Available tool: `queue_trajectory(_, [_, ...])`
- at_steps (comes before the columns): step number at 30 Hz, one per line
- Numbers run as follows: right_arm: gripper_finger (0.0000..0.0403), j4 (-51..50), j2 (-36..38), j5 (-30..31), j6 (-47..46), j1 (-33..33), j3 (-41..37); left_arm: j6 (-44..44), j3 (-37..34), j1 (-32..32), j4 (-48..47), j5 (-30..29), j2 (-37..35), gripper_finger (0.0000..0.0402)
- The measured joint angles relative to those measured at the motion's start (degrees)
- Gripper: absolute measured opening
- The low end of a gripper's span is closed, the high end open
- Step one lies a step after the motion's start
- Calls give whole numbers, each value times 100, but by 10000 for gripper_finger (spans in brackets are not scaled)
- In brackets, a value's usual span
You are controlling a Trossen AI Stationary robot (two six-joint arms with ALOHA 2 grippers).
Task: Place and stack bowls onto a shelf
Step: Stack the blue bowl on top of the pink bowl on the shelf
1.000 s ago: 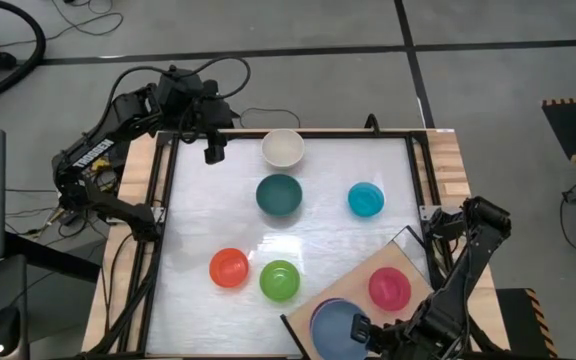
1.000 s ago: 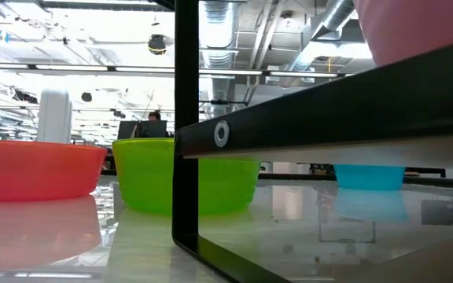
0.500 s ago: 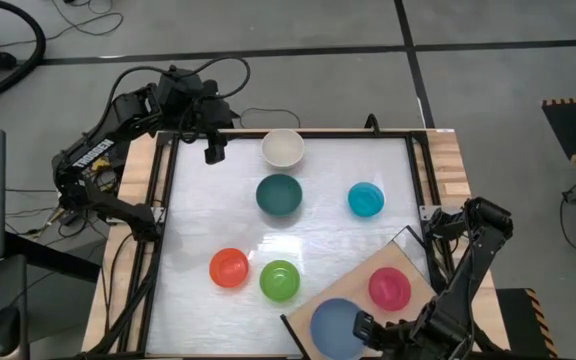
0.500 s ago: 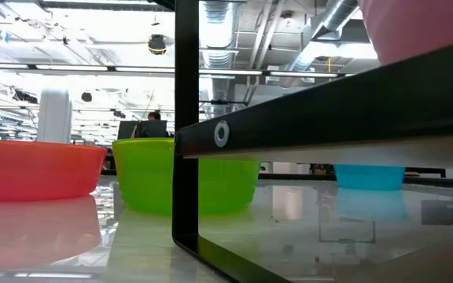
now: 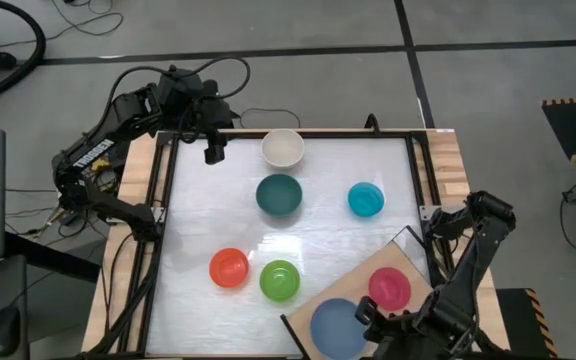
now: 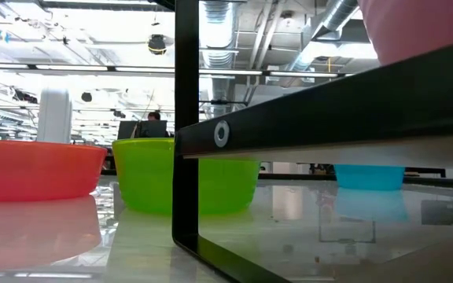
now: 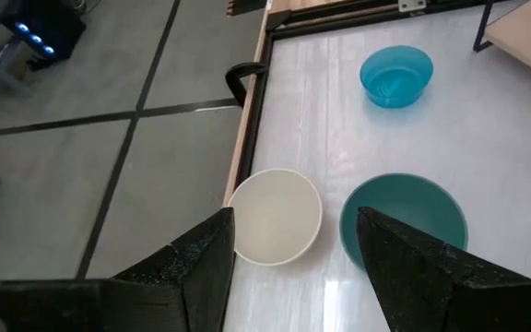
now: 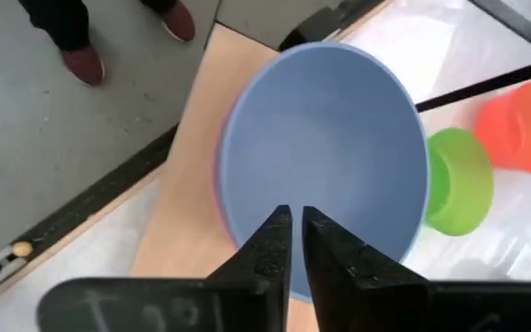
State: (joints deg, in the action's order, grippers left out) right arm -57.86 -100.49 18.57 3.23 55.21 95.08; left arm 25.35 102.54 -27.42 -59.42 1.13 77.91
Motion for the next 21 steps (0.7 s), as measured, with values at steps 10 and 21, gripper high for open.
queue_trajectory(10, [29,471,-8,-197,-389,-50,-471,138,0,0,-26,2,0,215])
queue_trajectory(21, [33,473,-7,-393,-798,-35,-473,92,0,0,-26,2,0,215])
